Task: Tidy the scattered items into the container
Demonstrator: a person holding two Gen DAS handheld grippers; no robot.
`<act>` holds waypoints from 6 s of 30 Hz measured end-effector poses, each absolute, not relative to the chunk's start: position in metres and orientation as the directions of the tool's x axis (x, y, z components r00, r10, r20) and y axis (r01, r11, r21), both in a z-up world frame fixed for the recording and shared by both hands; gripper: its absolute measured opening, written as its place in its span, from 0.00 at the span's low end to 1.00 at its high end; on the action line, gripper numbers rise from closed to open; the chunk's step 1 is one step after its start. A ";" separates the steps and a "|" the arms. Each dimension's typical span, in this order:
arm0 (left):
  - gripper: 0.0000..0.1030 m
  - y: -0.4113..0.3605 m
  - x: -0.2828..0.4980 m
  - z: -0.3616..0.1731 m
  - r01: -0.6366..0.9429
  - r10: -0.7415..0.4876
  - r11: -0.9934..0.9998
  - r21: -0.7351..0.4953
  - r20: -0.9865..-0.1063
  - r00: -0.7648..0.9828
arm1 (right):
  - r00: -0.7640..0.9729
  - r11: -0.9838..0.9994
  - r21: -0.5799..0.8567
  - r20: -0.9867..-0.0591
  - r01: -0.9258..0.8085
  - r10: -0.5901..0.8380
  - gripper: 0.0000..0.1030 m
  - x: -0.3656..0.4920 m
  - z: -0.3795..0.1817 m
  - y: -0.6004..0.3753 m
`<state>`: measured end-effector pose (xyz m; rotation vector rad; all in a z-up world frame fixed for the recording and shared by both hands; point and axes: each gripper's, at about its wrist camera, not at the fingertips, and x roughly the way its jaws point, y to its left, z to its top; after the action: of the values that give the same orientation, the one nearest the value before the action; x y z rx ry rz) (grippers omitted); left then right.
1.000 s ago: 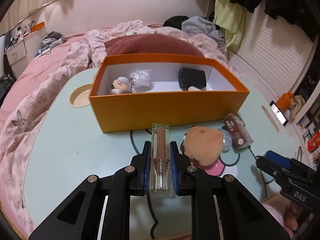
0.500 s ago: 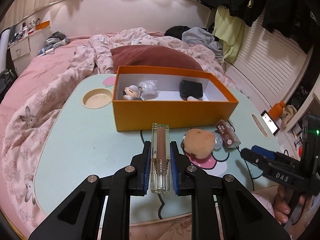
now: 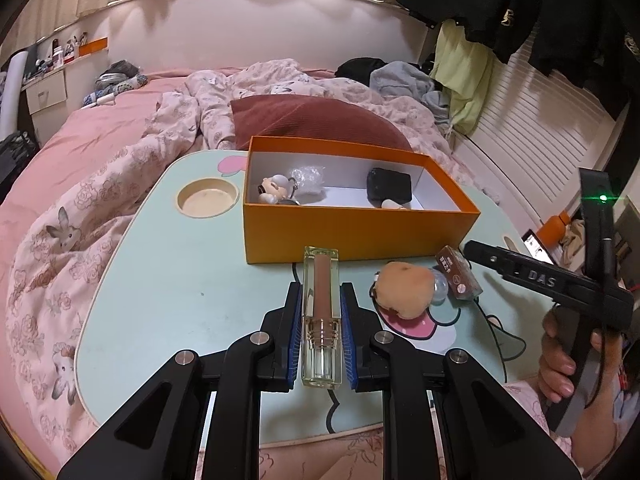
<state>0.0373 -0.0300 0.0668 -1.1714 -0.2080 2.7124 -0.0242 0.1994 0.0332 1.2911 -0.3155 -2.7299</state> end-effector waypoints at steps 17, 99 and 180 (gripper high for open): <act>0.18 -0.029 0.037 0.065 -0.110 0.224 -0.973 -0.203 -0.710 -0.668 | -0.627 -0.955 0.293 -0.751 -0.033 -0.209 0.67 -0.027 0.024 0.219; 0.18 -0.009 -0.120 0.069 -0.136 0.318 -0.946 -0.294 -0.764 -0.562 | -0.596 -0.973 0.199 -0.770 0.113 -0.227 0.39 -0.124 0.067 0.161; 0.45 0.067 -0.027 0.022 -0.251 0.243 -0.960 -0.121 -0.803 -0.543 | -0.689 -0.975 0.221 -0.707 -0.006 -0.157 0.83 0.053 0.020 0.207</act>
<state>-0.0273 0.0665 0.0224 -1.3190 0.0117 2.5369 0.0531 0.2066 0.0205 1.2001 -0.3167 -2.7958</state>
